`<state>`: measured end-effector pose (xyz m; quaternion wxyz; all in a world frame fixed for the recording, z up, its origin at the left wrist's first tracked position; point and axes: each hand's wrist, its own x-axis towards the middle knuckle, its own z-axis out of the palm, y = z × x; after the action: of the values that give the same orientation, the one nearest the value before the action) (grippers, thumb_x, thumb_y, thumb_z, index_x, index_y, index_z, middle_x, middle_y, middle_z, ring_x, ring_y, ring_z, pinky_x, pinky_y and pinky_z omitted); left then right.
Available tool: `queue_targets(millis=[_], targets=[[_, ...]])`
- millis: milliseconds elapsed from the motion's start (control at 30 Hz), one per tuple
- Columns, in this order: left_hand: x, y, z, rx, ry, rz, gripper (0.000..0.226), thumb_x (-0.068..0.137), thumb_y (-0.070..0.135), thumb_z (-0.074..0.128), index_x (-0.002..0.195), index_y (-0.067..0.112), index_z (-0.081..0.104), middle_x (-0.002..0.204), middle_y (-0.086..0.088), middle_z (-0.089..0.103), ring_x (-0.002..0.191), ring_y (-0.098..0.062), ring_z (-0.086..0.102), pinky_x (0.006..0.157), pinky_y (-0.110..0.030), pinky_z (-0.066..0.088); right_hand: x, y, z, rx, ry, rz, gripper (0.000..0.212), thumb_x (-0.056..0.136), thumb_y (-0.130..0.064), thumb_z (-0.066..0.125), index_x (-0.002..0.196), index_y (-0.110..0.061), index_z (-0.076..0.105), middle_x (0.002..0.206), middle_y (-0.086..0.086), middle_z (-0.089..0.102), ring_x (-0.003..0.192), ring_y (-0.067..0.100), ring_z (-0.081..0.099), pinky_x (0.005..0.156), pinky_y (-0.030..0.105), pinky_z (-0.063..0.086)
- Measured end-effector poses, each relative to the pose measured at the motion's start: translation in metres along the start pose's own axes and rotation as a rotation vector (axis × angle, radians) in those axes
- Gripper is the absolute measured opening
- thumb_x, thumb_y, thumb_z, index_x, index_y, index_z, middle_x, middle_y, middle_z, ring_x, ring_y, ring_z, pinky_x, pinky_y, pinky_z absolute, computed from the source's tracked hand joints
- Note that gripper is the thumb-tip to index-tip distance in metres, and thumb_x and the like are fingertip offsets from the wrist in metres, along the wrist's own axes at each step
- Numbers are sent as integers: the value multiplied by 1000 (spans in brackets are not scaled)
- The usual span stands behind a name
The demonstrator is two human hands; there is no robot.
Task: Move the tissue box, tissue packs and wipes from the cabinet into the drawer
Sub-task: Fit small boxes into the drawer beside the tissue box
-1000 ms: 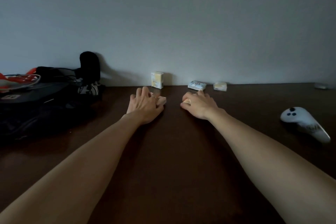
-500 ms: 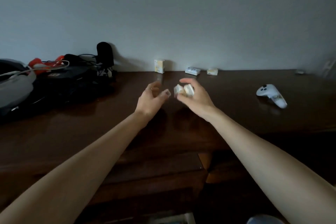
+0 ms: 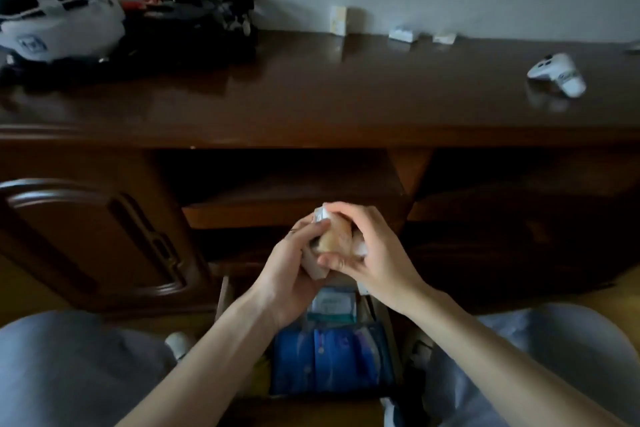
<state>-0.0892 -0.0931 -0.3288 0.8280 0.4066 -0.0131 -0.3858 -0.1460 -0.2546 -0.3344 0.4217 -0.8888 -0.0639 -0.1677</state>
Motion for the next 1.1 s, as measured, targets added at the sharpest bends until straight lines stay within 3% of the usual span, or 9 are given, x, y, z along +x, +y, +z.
queue_targets(millis=[100, 233, 333, 433, 500, 600, 767, 933, 1100], targets=[[-9, -34, -42, -42, 147, -21, 39, 92, 18, 63, 128, 32, 67, 131, -17, 66, 113, -32, 67, 92, -47, 55, -29, 23, 41, 75, 99, 162, 56, 89, -72, 49, 136, -41, 52, 126, -14, 56, 107, 3, 61, 85, 24, 54], [-13, -79, -84, 5, 283, -155, 42, 93, 24, 65, 135, 23, 56, 141, -23, 51, 119, -38, 57, 103, -59, 48, -34, 42, 95, 372, 325, 647, 60, 91, -75, 29, 93, -31, 70, 95, -16, 69, 88, 4, 66, 76, 30, 51], [-12, -112, -105, -2, 241, -236, 67, 85, 36, 77, 142, 19, 49, 136, -24, 57, 109, -41, 59, 104, -61, 48, -32, 58, 131, 648, 344, 1041, 60, 92, -74, 33, 95, -27, 69, 99, 0, 72, 86, 19, 70, 77, 39, 58], [-6, -125, -126, -31, 292, -261, 64, 83, 27, 80, 140, 19, 53, 124, -19, 68, 99, -34, 71, 90, -52, 57, -40, 71, 147, 805, 252, 1212, 40, 89, -56, 51, 104, -25, 71, 92, 4, 74, 84, 21, 72, 65, 33, 59], [0, -125, -140, -64, 378, -283, 60, 77, 20, 82, 132, 20, 59, 114, -18, 74, 99, -34, 74, 77, -46, 60, -44, 83, 150, 939, 193, 1203, 25, 89, -25, 53, 104, -20, 73, 97, 2, 77, 100, 25, 70, 64, 32, 58], [5, -123, -155, -77, 381, -294, 42, 84, 27, 78, 123, 18, 67, 109, -17, 75, 97, -34, 74, 79, -46, 60, -49, 92, 150, 895, -36, 1015, 46, 88, 4, 46, 114, -25, 71, 120, -3, 70, 121, 20, 59, 74, 24, 54], [12, -124, -174, -177, 454, -244, 43, 96, 36, 60, 131, 12, 64, 120, -18, 70, 103, -31, 70, 87, -45, 57, -48, 100, 151, 417, -366, 653, 45, 100, -14, 52, 134, -42, 54, 137, -14, 50, 121, -4, 45, 70, 3, 48], [14, -120, -180, -268, 461, -215, 44, 97, 26, 58, 140, 19, 55, 132, -19, 65, 114, -35, 68, 90, -51, 58, -45, 106, 159, 425, -381, 668, 39, 103, -38, 53, 142, -39, 49, 138, -10, 50, 117, -5, 51, 77, 11, 52], [15, -119, -184, -230, 612, -208, 36, 96, 22, 57, 127, 5, 61, 105, -17, 72, 87, -26, 73, 71, -40, 62, -44, 107, 161, 300, -655, 593, 83, 75, -83, 57, 148, -56, 29, 135, -30, 34, 118, -11, 41, 88, 16, 44]])
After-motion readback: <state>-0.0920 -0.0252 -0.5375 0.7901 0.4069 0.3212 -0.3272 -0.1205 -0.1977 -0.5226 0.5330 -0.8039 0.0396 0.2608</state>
